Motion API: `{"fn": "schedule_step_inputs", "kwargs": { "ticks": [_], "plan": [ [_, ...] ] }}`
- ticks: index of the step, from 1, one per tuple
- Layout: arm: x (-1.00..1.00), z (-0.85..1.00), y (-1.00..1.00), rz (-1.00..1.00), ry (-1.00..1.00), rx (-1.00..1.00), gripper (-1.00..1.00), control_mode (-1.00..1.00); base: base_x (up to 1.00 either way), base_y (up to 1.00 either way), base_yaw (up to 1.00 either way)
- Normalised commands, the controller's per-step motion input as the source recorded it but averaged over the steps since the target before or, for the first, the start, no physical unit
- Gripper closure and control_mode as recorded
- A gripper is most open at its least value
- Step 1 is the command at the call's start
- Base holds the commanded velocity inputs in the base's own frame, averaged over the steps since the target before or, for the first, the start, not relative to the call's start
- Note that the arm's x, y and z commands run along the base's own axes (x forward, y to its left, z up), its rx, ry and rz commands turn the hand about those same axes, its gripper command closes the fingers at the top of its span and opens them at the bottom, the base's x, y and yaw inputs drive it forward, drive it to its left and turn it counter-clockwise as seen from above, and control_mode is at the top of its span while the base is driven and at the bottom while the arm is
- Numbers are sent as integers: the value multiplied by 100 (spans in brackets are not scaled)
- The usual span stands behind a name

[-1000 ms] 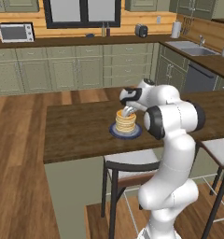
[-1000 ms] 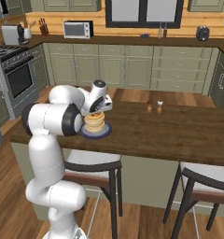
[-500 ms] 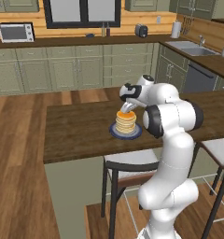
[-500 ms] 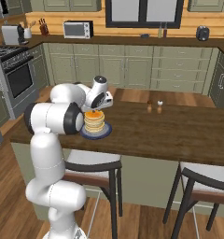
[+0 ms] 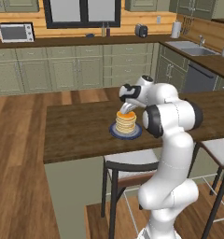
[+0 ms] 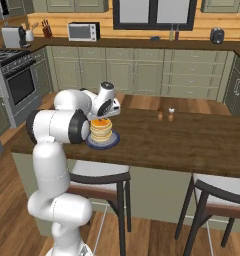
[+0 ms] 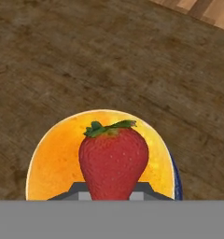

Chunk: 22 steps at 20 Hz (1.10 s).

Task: Take the strawberry from the fridge and place it on top of the pancake, located on the dining counter.

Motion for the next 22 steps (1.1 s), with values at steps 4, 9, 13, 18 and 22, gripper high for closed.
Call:
{"fn": "schedule_step_inputs", "kwargs": {
  "ticks": [4,9,13,18,22],
  "plan": [
    [0,-25,9,0,9,0,100,-100,0,0,0],
    [-1,-18,3,0,6,0,100,-100,0,0,0],
    [-3,-4,0,0,1,0,100,-100,0,0,0],
    [-6,0,0,0,0,0,-100,-100,0,0,0],
    [-13,0,0,0,0,0,-100,-100,0,0,0]
  ]
}}
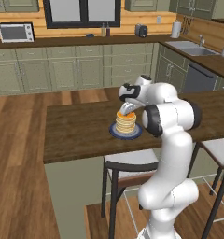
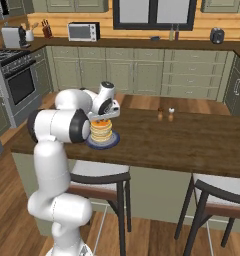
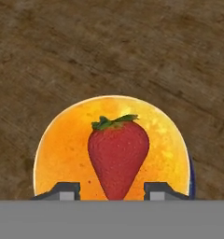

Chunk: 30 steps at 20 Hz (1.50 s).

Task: Take the strawberry from the fridge and place it on top of the pancake, located on the dining counter.

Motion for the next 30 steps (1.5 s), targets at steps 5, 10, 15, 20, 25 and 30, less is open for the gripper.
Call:
{"fn": "schedule_step_inputs", "kwargs": {
  "ticks": [5,10,15,20,25,30],
  "plan": [
    [-1,24,1,0,0,-3,-100,-100,0,0,0],
    [-23,70,19,0,2,-15,-100,-100,0,0,0],
    [-99,49,21,-7,0,-7,-100,-100,0,0,0],
    [-100,31,17,-18,3,-1,-100,-100,0,0,0],
    [-100,11,7,-18,5,0,-100,-100,0,0,0],
    [-100,31,67,-11,1,-14,-100,-100,0,0,0]
  ]
}}
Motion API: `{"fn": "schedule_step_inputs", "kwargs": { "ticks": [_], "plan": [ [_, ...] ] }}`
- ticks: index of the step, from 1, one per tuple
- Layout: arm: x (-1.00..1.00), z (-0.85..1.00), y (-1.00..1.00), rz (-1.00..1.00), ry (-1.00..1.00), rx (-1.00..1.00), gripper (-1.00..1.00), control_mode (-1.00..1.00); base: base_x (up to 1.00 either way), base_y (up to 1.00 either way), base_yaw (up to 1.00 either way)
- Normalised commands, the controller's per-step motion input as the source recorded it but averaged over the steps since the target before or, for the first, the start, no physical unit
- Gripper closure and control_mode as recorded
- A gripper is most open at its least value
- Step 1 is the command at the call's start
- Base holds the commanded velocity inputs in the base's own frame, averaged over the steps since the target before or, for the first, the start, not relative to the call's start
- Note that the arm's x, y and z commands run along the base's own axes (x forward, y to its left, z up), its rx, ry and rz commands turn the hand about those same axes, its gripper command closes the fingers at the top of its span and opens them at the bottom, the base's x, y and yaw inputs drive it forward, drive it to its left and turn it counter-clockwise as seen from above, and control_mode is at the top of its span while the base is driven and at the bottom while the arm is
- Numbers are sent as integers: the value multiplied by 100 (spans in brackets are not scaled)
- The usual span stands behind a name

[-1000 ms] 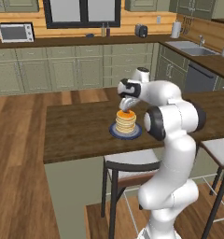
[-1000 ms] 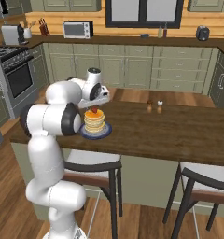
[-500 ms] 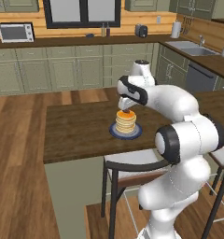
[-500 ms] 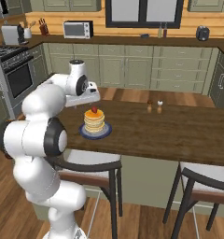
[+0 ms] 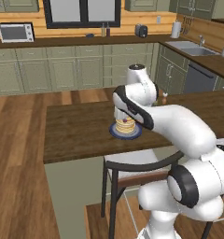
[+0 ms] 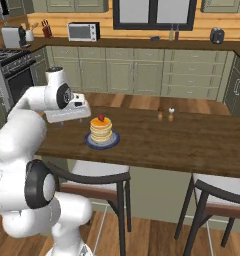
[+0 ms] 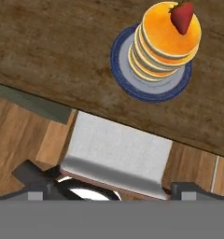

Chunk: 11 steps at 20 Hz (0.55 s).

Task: Take the strawberry from the fridge and place it on top of the pancake, located on the dining counter.

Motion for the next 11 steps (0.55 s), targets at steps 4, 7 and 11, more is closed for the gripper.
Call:
{"fn": "schedule_step_inputs", "kwargs": {
  "ticks": [4,7,11],
  "plan": [
    [-66,8,100,-6,11,-29,-100,-100,0,0,0],
    [-5,-1,100,-8,26,-31,-100,-100,0,0,0],
    [0,0,84,-11,47,-27,-100,-100,0,0,0]
  ]
}}
